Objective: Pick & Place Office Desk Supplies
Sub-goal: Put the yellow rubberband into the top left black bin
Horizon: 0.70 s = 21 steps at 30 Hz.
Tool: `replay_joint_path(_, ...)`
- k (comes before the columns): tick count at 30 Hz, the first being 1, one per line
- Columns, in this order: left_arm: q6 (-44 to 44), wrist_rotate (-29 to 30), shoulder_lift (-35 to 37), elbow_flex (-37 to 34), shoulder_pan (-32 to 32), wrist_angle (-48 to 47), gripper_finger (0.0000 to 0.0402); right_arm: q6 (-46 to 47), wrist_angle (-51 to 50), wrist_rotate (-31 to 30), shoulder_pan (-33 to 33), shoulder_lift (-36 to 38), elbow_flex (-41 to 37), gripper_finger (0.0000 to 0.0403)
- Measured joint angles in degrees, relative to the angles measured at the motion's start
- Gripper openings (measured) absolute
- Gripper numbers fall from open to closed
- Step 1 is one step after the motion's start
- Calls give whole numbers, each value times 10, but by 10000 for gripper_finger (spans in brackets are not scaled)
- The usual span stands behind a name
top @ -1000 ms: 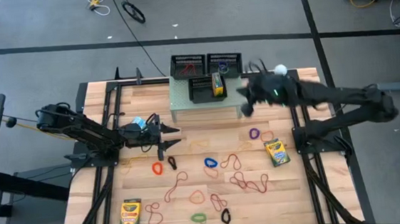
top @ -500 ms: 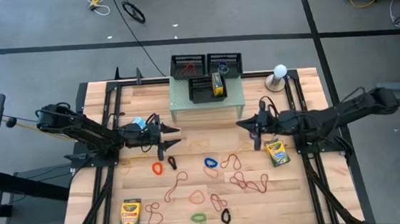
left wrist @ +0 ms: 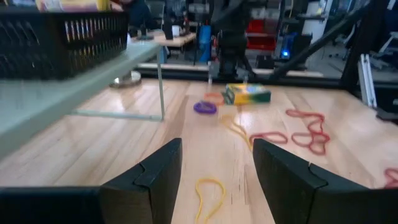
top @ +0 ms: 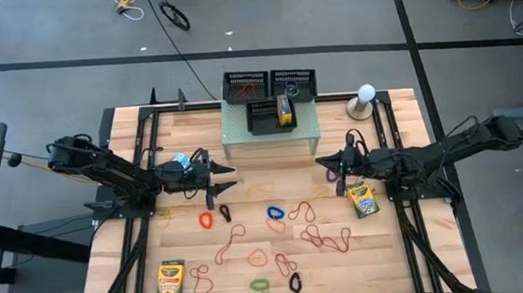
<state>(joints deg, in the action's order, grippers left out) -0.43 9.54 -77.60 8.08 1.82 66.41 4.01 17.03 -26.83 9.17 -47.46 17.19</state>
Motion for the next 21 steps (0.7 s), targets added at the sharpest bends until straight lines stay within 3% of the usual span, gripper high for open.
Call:
replay_joint_path(11,-4,7,0,0,0,87,205,-3,-10,0,0,-2,0,7)
replay_joint_path(21,-255,5,0,58,0,89,205,-4,-10,0,0,-2,0,7)
